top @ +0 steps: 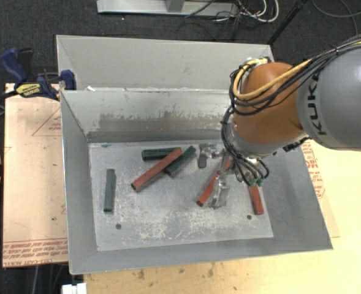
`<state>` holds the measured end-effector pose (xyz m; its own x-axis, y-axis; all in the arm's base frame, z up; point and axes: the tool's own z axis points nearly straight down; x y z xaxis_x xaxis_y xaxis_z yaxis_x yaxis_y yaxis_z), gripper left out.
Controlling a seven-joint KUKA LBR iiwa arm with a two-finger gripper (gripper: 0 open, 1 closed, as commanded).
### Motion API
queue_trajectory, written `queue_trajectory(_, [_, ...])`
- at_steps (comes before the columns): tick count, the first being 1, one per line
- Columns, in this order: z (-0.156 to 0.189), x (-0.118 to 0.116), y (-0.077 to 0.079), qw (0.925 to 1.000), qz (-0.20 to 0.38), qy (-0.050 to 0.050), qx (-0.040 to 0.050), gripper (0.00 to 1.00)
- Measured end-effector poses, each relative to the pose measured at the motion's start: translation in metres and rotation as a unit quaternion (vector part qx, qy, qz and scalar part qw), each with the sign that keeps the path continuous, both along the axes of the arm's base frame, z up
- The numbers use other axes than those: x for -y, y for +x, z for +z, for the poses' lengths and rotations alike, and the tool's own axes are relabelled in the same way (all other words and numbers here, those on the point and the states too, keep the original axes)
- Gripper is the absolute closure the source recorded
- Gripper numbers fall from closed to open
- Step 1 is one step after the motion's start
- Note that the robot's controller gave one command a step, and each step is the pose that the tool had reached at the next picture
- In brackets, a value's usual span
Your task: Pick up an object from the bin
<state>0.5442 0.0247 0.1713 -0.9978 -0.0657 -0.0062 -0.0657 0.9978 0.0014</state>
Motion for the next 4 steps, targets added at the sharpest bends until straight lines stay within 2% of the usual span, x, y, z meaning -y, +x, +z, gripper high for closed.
queue_trajectory(1, [-0.041, 0.027, -0.004, 0.9949, 0.101, -0.001, -0.0017, 0.0])
queue_trajectory(2, [-0.056, 0.032, -0.004, 0.9924, 0.123, -0.002, -0.0008, 0.0])
queue_trajectory(3, [-0.028, 0.029, -0.026, 0.9738, 0.227, 0.001, -0.0074, 0.0])
queue_trajectory(4, [-0.093, 0.055, 0.057, 0.9707, 0.24, -0.001, -0.0002, 1.0])
